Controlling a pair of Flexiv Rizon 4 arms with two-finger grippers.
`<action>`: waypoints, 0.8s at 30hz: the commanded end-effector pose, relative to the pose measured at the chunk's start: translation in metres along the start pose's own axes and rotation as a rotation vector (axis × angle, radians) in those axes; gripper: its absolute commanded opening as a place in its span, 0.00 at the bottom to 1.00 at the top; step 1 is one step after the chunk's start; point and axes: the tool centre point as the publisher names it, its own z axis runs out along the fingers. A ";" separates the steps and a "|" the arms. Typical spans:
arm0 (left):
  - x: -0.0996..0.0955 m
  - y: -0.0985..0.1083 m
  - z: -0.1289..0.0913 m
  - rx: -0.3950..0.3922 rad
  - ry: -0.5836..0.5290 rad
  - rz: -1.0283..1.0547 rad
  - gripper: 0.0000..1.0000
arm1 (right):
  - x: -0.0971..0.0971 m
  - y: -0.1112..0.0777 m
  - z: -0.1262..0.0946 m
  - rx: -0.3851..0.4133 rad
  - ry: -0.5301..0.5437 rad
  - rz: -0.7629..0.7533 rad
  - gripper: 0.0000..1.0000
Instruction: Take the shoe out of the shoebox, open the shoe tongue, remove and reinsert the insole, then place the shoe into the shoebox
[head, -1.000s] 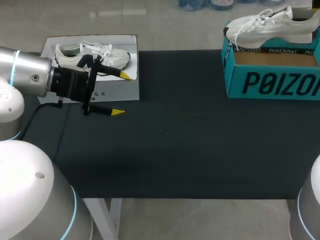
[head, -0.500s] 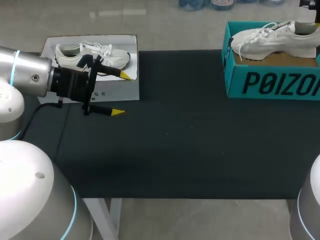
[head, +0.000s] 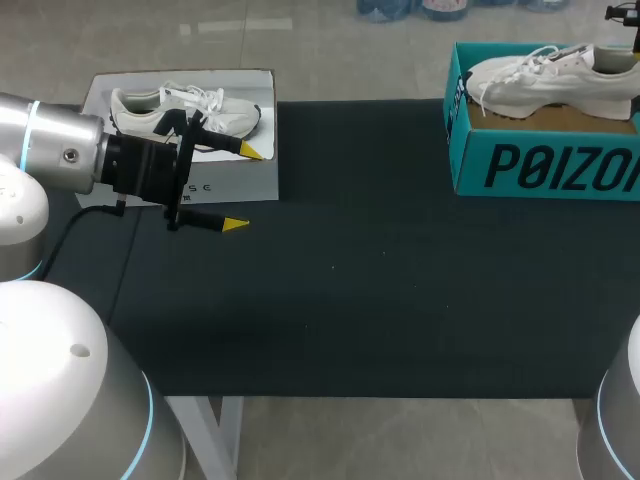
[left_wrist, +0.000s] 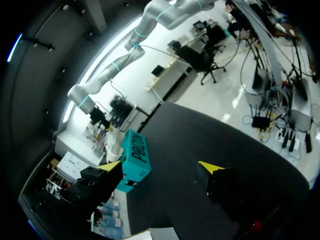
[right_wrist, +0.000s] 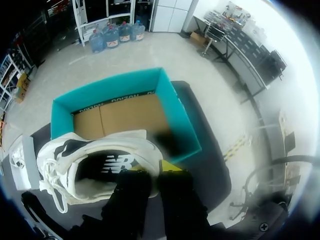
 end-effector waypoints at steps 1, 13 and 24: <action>0.000 0.000 0.000 -0.002 0.004 0.000 1.00 | 0.001 0.003 0.011 0.012 0.000 -0.011 0.00; 0.000 0.000 0.000 -0.002 0.004 0.000 1.00 | -0.001 -0.004 0.036 0.051 0.007 -0.025 0.00; 0.000 0.000 0.000 -0.002 0.004 0.000 1.00 | -0.001 0.001 0.041 0.038 0.020 -0.053 0.00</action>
